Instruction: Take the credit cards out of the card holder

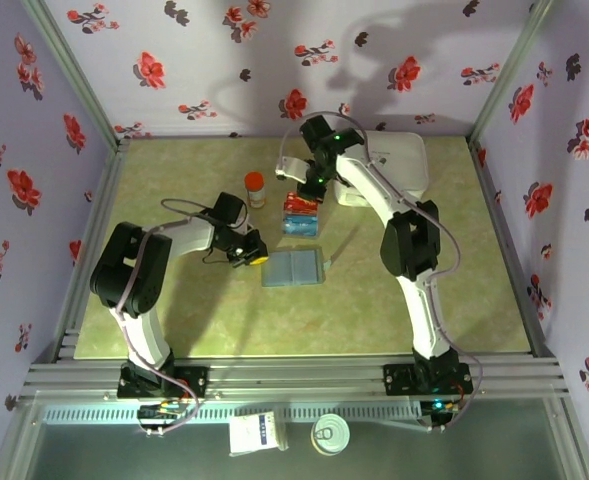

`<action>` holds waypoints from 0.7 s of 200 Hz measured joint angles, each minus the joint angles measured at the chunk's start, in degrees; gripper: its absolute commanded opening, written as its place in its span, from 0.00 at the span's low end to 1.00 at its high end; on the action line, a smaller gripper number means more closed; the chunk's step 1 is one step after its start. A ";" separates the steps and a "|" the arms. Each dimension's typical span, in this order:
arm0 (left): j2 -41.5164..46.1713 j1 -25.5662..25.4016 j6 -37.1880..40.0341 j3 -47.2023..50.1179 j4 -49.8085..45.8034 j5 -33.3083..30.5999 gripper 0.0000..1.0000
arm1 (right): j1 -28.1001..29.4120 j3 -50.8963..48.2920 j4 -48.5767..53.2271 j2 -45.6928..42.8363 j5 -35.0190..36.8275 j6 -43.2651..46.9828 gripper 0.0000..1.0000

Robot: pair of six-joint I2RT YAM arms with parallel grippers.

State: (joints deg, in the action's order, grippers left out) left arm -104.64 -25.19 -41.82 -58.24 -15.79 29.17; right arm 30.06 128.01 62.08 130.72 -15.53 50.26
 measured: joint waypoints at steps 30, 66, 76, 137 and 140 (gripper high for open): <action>0.00 0.68 0.44 -0.61 -1.27 0.00 0.10 | -0.09 0.11 0.42 1.75 -0.33 1.22 0.00; 0.22 1.18 0.63 -0.61 -2.75 0.00 0.10 | -0.09 0.11 0.44 2.38 -0.31 1.81 0.05; 0.57 1.22 0.66 -0.61 -2.97 -0.02 0.10 | -0.09 0.11 0.42 2.43 -0.13 1.77 0.11; 3.82 1.46 0.66 0.46 -3.10 -0.02 0.10 | -0.20 -2.05 -4.85 1.40 3.69 -1.99 0.38; 3.96 1.49 0.66 0.61 -3.08 -0.02 0.10 | -0.20 -2.78 -5.49 1.09 3.80 -2.29 0.39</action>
State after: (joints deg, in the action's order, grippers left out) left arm -100.68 -23.70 -41.17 -57.63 -18.87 29.15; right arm 29.87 125.23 56.60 131.81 -11.73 47.97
